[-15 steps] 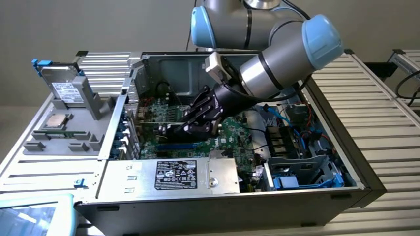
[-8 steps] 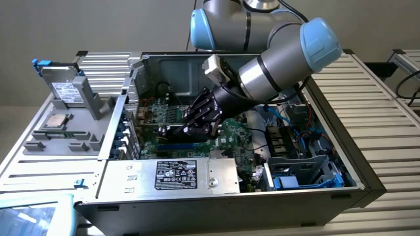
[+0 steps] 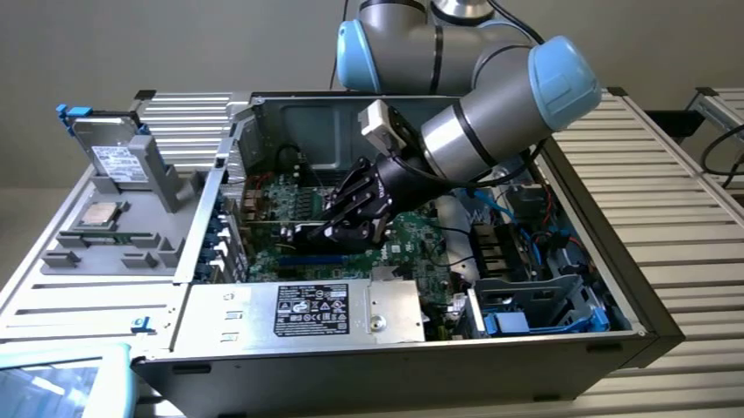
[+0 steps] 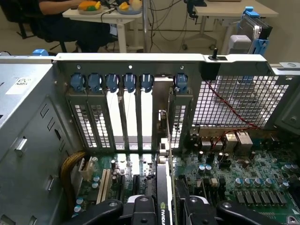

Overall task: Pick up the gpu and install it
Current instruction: 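Insert the gpu into the slot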

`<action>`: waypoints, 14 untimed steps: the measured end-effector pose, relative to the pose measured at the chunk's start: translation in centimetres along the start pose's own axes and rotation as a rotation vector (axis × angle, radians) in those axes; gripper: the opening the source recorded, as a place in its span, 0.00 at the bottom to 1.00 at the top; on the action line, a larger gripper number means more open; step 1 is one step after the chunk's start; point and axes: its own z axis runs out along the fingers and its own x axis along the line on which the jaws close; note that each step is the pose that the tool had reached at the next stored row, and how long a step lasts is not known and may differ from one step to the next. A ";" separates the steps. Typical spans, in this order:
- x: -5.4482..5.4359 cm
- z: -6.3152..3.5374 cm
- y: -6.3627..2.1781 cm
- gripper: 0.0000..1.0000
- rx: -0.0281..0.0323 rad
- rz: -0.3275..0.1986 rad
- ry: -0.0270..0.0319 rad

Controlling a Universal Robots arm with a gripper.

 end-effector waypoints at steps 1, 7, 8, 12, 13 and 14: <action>0.0 0.00 0.00 0.27 0.0000 0.000 0.0001; 0.0 0.10 -0.11 0.27 0.0000 0.000 0.0000; 0.0 0.10 -0.11 0.27 0.0000 0.000 0.0000; -0.1 0.25 -0.12 0.27 0.0000 0.000 -0.0001; -0.2 0.29 -0.11 0.27 0.0000 0.000 -0.0003; -0.2 0.30 -0.11 0.27 0.0000 0.000 -0.0001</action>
